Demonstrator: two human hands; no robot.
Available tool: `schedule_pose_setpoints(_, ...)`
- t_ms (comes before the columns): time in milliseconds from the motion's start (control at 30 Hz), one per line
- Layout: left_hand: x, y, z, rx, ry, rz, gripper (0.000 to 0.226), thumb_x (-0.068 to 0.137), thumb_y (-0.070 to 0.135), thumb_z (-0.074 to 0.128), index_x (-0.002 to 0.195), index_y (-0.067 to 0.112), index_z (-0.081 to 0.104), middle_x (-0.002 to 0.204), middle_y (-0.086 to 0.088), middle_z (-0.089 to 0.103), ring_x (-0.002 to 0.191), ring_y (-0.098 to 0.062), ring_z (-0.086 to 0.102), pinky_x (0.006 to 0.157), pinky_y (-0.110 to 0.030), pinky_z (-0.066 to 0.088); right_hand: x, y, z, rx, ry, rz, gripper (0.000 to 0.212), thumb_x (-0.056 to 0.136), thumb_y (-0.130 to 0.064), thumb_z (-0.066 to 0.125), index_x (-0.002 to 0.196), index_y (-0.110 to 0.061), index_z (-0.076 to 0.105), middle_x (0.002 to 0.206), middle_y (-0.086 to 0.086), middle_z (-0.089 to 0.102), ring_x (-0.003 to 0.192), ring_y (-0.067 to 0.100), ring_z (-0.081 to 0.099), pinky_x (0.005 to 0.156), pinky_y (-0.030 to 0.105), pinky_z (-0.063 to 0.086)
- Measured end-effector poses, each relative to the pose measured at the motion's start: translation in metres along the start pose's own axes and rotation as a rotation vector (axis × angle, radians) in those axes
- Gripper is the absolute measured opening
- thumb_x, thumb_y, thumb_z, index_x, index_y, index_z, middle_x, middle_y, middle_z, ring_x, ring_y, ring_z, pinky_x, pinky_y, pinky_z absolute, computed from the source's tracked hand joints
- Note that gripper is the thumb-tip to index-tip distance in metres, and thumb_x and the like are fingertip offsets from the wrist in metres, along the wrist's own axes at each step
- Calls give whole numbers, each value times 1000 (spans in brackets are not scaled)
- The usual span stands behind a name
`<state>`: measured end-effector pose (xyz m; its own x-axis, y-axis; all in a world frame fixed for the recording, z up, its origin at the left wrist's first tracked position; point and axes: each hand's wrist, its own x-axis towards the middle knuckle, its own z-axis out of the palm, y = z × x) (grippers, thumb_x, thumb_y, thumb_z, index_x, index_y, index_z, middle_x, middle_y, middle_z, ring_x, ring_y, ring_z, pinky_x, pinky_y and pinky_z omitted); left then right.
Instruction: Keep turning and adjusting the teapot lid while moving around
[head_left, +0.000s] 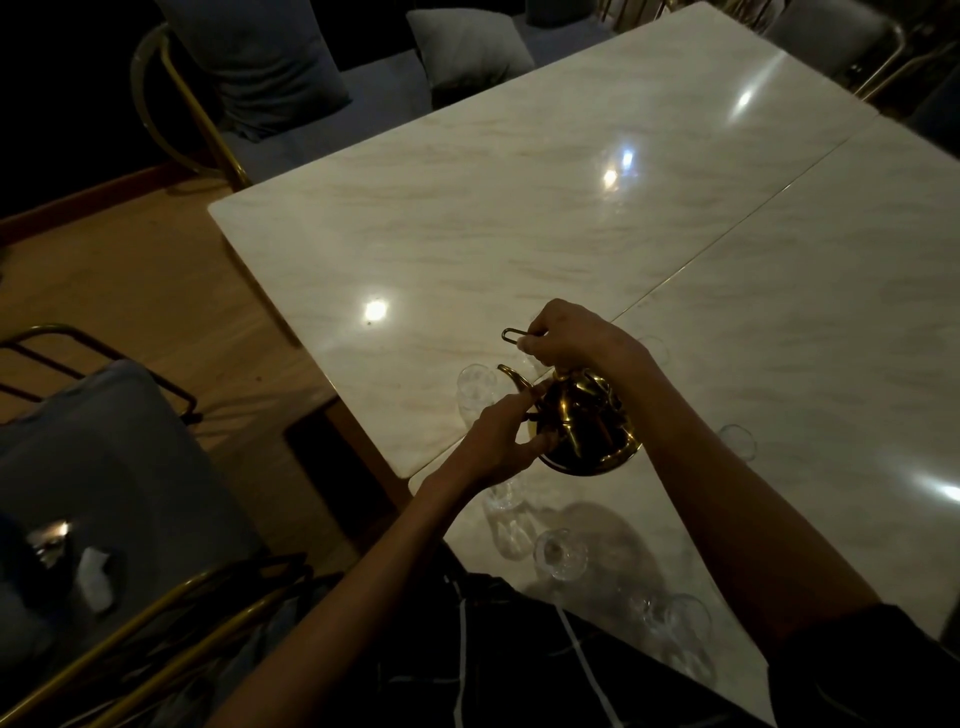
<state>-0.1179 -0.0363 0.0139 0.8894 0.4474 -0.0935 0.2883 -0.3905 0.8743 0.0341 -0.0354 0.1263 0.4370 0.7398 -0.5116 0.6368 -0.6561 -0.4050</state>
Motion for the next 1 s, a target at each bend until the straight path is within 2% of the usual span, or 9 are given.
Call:
schedule_pose_setpoints(167,0,-1,0,-5,-2,-5,68,92,27,66,150,31,32,131,-7,60,118,-20,59,97,-43,53,0,-1,1,1,-2,4,30,95,-26,58,106,-2,73,93,15,73,84,27,71,65,29,51)
schedule_pose_setpoints(333,-1,-2,0,-9,-15,-15,69,91,30,66,151,31,31,134,-8,59,121,-21,58,97,-44,52,0,0,3,-11,8,5,31,95,-27,58,106,-3,73,97,14,73,85,26,71,58,25,47)
schedule_pose_setpoints(467,-3,-6,1,-14,-16,-22,68,92,29,66,151,29,32,133,-7,60,119,-20,58,96,-43,53,-1,1,8,-11,18,7,30,95,-26,57,105,-3,74,97,14,73,88,27,70,65,28,50)
schedule_pose_setpoints(533,-4,-7,2,-30,-14,-16,65,92,26,66,150,28,34,133,-7,60,119,-19,58,97,-35,52,-3,2,9,-6,16,-1,31,95,-25,57,106,-2,74,98,15,73,90,28,70,72,31,52)
schedule_pose_setpoints(633,-6,-8,2,-68,-11,-14,59,95,18,62,148,27,39,131,-7,61,118,-17,58,90,-10,44,-7,4,12,9,0,-16,31,96,-25,56,108,-2,73,94,14,73,82,26,69,69,31,52)
schedule_pose_setpoints(667,-6,-9,2,-84,-6,-20,56,96,16,60,147,27,40,131,-7,62,118,-18,59,89,-9,44,-9,6,13,18,-6,-21,30,96,-25,57,109,-3,73,89,11,72,78,23,67,69,31,52)
schedule_pose_setpoints(733,-7,-11,2,-104,-1,-32,53,98,12,55,147,27,41,133,-6,62,117,-19,61,90,-15,48,-13,10,15,47,-12,-22,30,95,-26,58,110,-5,73,79,3,67,72,18,64,72,33,55)
schedule_pose_setpoints(867,-13,-14,4,-93,18,-45,48,99,5,51,144,21,47,135,-5,60,113,-15,63,86,-4,45,-24,19,18,101,2,-18,30,95,-27,59,112,-7,72,72,-3,60,64,13,60,63,28,51)
schedule_pose_setpoints(1000,-21,-12,8,-84,-9,-107,44,100,9,48,142,20,49,138,-6,59,117,-20,62,91,-15,43,-37,28,24,139,3,5,31,95,-29,59,113,-8,71,73,-3,59,71,18,62,71,34,55)
